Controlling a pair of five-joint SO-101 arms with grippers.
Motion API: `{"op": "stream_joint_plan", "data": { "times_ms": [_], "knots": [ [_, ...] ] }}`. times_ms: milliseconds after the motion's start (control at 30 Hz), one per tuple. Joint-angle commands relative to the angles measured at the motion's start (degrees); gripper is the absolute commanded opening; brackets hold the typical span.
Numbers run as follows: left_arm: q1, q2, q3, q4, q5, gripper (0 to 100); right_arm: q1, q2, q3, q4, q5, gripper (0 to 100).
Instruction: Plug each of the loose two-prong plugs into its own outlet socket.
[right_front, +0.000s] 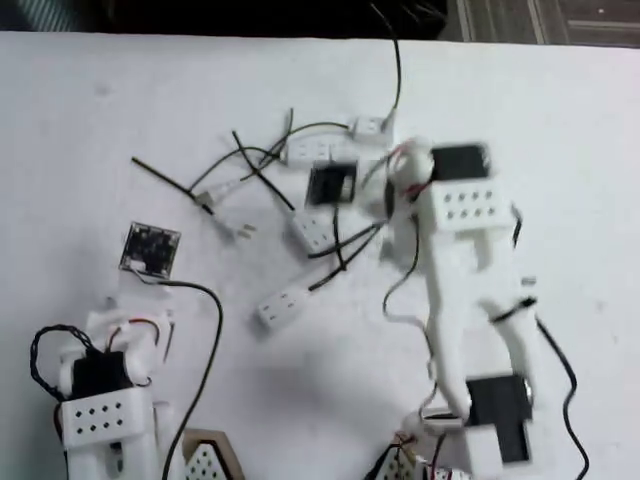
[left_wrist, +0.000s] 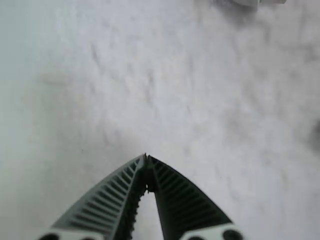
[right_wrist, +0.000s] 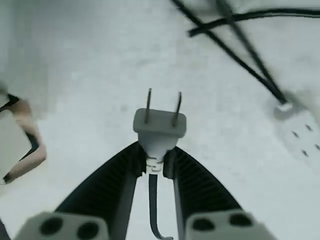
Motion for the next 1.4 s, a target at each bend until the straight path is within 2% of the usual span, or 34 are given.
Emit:
{"op": "stream_joint_plan", "data": {
  "times_ms": [0, 200, 433, 600, 700, 833, 1233, 1367],
  "knots": [
    [-0.1, -0.7, -0.2, -0.2, -0.5, 2, -2.2, -8.3, 14.2, -1.1, 5.6, 1.9],
    [-0.1, -0.7, -0.1, -0.2, -0.5, 2, -5.7, -10.7, 28.3, -9.0, 10.0, 1.9],
    [-0.1, -0.7, -0.1, -0.2, -0.5, 2, -6.4, -3.4, 30.3, -20.1, 8.2, 5.3],
    [-0.1, -0.7, -0.1, -0.2, -0.5, 2, -5.0, -0.9, 30.2, -27.1, -3.7, 26.4],
    [-0.1, -0.7, -0.1, -0.2, -0.5, 2, -4.7, -1.0, 30.2, -27.2, -9.4, 30.7],
    [-0.1, -0.7, -0.1, -0.2, -0.5, 2, -4.7, -1.1, 30.2, -25.2, -17.8, 26.1],
    [-0.1, -0.7, -0.1, -0.2, -0.5, 2, -4.7, -1.0, 27.9, -18.2, -64.0, 8.2],
    [-0.1, -0.7, 0.0, -0.2, -0.5, 2, -4.7, 0.7, 28.1, -18.2, -71.4, 3.1]
  ]
}}
